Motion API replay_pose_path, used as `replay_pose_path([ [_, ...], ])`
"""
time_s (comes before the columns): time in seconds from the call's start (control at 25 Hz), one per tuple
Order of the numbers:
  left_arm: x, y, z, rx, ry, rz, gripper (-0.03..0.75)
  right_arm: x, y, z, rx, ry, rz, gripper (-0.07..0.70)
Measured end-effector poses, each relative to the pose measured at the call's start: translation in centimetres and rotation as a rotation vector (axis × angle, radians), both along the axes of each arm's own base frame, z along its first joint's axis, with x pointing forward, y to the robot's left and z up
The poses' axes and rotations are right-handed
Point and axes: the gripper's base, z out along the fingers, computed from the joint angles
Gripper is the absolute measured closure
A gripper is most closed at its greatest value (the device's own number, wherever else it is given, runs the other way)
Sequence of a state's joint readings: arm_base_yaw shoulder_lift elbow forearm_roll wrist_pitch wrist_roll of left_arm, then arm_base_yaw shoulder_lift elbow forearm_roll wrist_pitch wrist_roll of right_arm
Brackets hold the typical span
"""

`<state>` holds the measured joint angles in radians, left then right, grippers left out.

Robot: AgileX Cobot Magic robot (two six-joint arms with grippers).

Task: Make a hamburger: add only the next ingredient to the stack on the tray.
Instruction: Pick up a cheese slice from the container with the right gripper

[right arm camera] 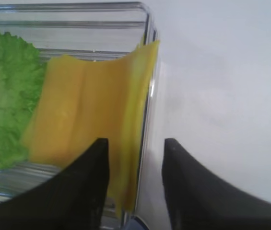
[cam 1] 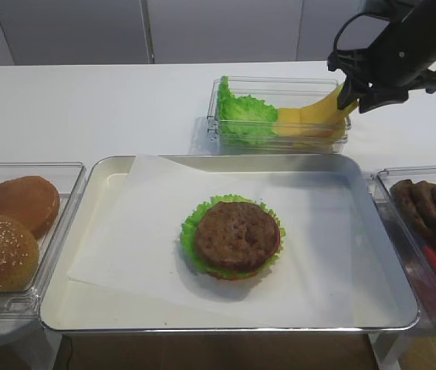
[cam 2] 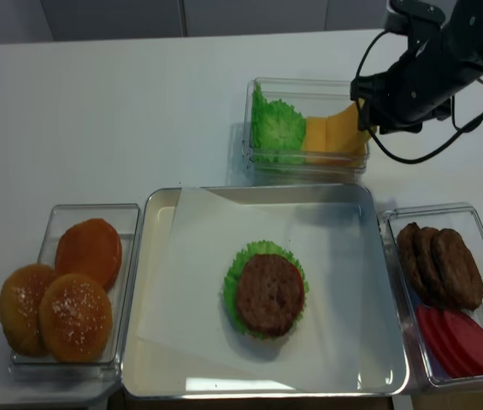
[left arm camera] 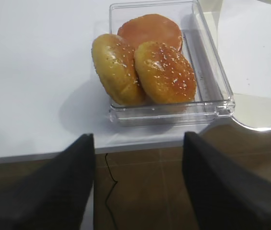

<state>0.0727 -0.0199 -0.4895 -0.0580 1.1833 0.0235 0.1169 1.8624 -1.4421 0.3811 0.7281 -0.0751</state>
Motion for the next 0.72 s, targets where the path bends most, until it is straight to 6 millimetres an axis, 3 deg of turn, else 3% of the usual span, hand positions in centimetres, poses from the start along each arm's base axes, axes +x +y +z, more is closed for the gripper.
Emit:
replay_pose_path([
  [0.32,0.0,0.0,0.0,0.0,0.0,0.0,0.287,-0.04,0.04,-0.01,0.002,0.01,0.004,0.489],
  [0.72,0.0,0.0,0.0,0.0,0.0,0.0,0.287,-0.22,0.16,0.01,0.005,0.028,0.027,0.582],
])
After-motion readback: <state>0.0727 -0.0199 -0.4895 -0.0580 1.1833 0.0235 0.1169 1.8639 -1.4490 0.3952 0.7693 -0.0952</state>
